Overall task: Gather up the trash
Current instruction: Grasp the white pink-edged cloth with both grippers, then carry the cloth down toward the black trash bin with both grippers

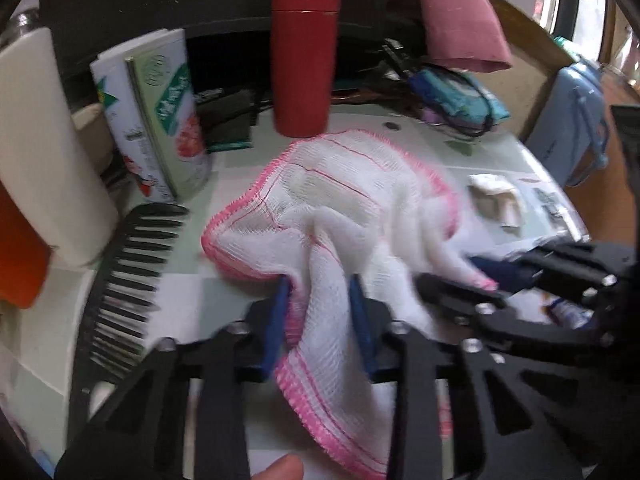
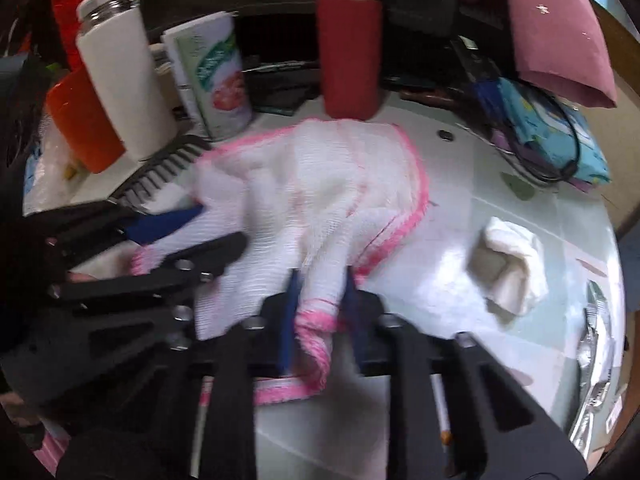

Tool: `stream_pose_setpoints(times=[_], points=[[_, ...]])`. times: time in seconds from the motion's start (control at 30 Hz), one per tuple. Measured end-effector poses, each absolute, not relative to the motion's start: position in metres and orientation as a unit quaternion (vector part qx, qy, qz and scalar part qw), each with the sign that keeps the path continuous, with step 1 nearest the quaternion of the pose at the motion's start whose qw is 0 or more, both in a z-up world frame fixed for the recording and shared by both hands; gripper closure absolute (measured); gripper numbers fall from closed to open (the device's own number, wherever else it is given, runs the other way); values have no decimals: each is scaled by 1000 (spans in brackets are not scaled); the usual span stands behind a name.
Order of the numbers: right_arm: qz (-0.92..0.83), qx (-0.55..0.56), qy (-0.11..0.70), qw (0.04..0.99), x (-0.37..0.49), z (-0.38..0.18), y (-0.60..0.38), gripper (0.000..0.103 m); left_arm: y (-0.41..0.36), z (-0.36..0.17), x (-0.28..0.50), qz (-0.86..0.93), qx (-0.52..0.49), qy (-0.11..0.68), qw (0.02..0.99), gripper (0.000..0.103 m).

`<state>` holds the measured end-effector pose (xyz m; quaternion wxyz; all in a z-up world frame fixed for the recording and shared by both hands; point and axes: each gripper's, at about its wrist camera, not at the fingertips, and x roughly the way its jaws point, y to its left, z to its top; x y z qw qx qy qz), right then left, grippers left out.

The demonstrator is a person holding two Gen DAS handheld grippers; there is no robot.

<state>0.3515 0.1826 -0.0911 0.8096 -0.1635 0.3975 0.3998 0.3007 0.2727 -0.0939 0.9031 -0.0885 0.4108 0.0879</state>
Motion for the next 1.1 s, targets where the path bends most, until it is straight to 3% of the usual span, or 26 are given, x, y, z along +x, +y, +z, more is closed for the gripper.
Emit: stream_pose_setpoints(times=[0.07, 0.37, 0.63, 1.1], points=[[406, -151, 402, 807, 350, -90, 180, 93, 268, -94, 301, 80, -97, 410, 904, 92], [427, -128, 373, 814, 300, -58, 148, 93, 242, -59, 265, 63, -101, 383, 916, 92], [429, -122, 347, 825, 206, -32, 96, 93, 190, -31, 176, 55, -71, 369, 925, 92], [415, -90, 367, 827, 60, -65, 7, 93, 103, -58, 39, 34, -74, 385, 919, 92]])
